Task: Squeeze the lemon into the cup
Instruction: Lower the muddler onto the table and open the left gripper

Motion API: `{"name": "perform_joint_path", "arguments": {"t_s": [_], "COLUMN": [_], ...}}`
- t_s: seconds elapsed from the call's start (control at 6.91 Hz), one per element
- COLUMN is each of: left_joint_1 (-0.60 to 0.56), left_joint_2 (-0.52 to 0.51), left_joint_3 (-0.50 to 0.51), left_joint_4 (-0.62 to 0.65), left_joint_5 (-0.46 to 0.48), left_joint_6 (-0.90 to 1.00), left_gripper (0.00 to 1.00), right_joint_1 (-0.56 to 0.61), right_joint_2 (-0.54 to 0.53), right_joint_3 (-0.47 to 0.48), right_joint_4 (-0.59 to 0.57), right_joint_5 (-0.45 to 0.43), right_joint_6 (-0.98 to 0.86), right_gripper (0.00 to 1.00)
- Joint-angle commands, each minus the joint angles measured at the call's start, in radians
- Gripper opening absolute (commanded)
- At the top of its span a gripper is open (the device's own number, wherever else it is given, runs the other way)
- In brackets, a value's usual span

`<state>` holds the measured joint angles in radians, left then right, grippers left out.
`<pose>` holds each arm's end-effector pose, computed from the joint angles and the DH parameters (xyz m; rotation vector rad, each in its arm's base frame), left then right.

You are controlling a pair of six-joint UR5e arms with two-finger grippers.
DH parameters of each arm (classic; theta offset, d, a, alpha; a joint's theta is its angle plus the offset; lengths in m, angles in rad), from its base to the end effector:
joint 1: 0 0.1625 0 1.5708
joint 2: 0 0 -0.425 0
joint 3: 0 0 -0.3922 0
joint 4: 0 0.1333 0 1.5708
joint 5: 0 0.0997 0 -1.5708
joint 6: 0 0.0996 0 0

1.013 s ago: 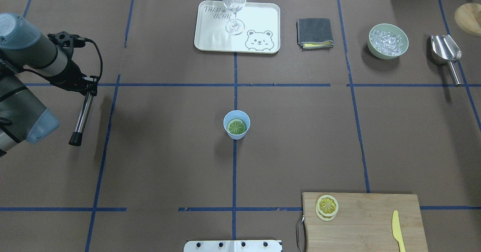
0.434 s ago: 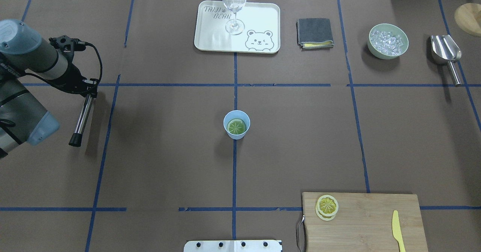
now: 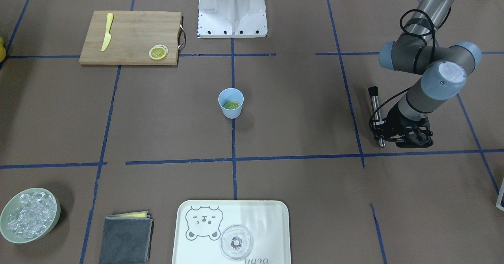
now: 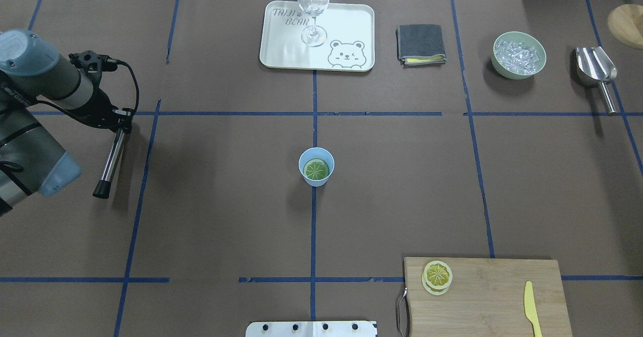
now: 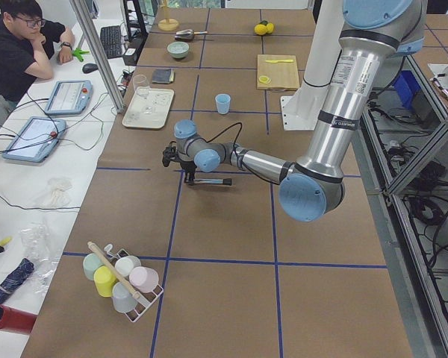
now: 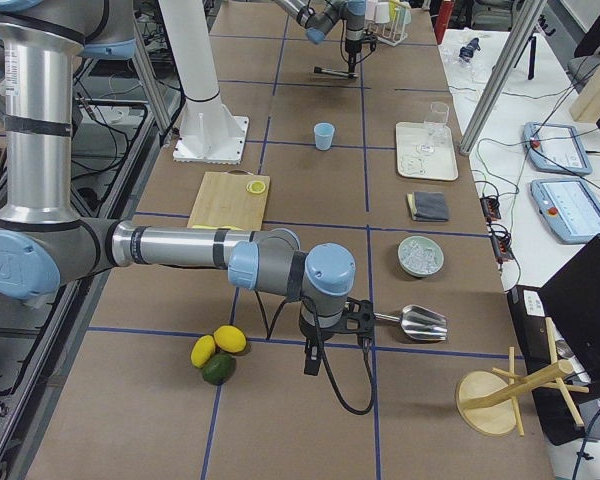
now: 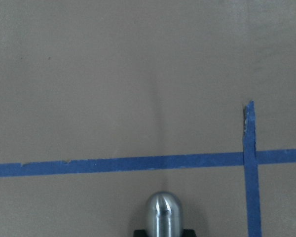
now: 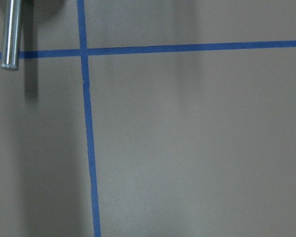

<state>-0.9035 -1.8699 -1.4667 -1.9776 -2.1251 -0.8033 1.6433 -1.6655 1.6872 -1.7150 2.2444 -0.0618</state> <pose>0.3326 -0.5529 0.5060 0.0742 0.7907 0.0380 0.1030 -0.4350 0.6665 -0.0724 -0.6792 0.0515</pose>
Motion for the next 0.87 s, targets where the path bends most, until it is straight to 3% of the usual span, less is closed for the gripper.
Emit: {"name": "perform_joint_path", "arguments": {"t_s": [0.0, 0.14, 0.29, 0.43, 0.58, 0.72], "left_joint_1": [0.011, 0.014, 0.015, 0.015, 0.014, 0.014], "left_joint_2": [0.0, 0.0, 0.0, -0.002, 0.0, 0.0], "left_joint_3": [-0.001, 0.0, 0.0, 0.0, -0.004, -0.02], "left_joint_4": [0.0, -0.001, 0.0, 0.002, 0.002, 0.005], "left_joint_5": [0.001, 0.002, 0.002, 0.002, 0.002, 0.004], "left_joint_6": [0.003, 0.003, 0.003, 0.001, -0.005, -0.002], "left_gripper": [0.05, 0.2, 0.25, 0.36, 0.99, 1.0], "right_joint_1": [0.0, 0.001, 0.001, 0.001, 0.001, 0.001], "right_joint_2": [0.001, 0.001, 0.001, 0.001, 0.001, 0.0], "right_joint_3": [0.0, 0.0, 0.0, 0.0, 0.002, 0.005], "right_joint_4": [0.002, 0.0, 0.002, 0.002, 0.002, 0.002], "right_joint_5": [0.0, 0.0, 0.0, 0.0, 0.0, 0.0], "right_joint_6": [-0.001, -0.001, -0.001, -0.001, -0.003, -0.003], "right_gripper": [1.0, 1.0, 1.0, 1.0, 1.0, 1.0]}}
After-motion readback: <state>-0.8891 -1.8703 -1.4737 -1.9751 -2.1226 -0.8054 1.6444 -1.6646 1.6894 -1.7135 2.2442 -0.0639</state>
